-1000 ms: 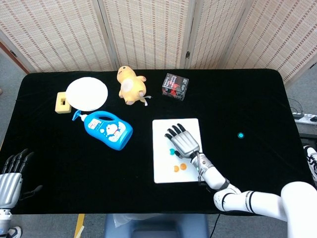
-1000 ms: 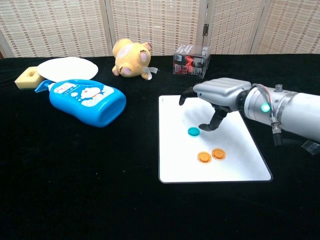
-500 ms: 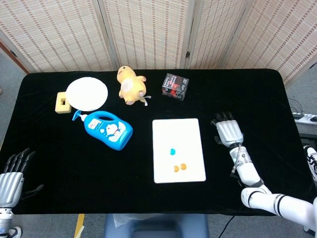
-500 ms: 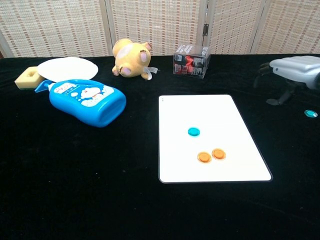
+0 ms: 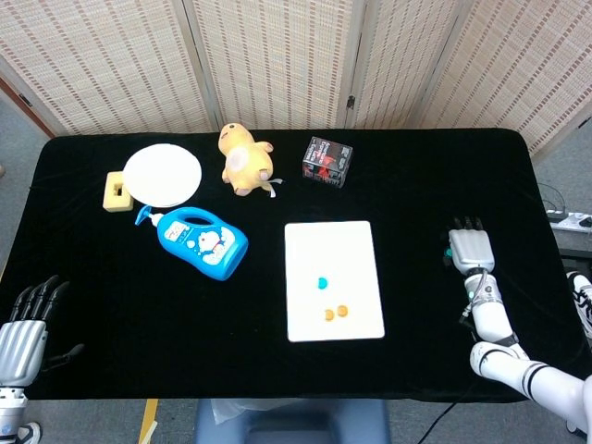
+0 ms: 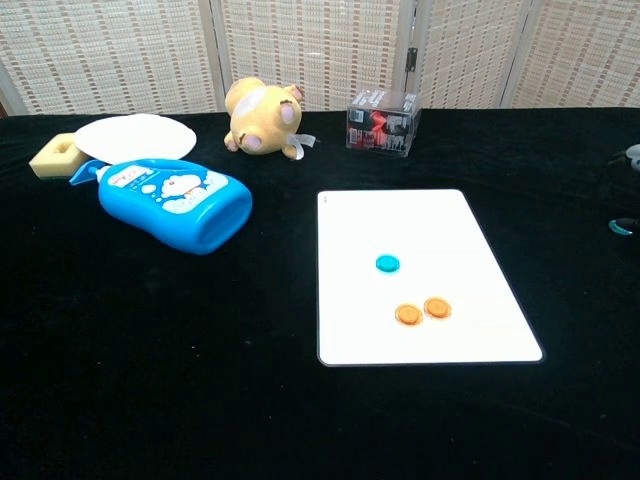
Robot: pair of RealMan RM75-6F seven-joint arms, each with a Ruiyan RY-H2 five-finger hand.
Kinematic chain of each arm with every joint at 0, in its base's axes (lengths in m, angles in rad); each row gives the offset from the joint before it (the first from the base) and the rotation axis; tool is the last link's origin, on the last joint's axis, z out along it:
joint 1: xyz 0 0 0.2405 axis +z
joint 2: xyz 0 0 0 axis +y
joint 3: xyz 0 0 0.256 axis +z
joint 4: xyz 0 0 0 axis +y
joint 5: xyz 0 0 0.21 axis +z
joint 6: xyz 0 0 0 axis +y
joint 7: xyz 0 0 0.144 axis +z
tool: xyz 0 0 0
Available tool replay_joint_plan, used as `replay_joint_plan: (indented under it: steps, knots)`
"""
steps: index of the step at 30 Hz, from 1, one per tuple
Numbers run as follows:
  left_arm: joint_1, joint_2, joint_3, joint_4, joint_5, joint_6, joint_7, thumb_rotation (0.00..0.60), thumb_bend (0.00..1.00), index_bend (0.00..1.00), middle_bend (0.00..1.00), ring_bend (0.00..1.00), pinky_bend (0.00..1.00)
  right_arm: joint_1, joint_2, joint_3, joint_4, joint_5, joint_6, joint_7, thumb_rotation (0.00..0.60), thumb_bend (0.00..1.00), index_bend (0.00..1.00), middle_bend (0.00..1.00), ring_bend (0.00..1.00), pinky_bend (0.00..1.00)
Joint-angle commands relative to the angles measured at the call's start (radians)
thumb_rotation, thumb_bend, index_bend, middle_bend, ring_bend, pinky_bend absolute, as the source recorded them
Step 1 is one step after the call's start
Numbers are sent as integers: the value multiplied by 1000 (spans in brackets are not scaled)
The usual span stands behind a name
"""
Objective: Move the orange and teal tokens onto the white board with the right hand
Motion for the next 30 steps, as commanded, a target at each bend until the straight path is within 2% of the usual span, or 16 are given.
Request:
replay_joint_plan:
  steps: [1,16,30]
  knots:
    - [0,1,1,-1,1,0,2,600,170,0,0,0,0,-10,-24,3,48,11,-29,17,600,424,370,142,56,0]
    - [2,2,1,-3,-5,-2,4,600,170,0,0,0,0,2,-85,28,161,7,-86,16,600,425,397,153,58,0]
    - [-1,-3,1,5,-10,-9,1,600,170,0,0,0,0,7,-103,44,191,24,-106,-21,600,425,473,173,63,0]
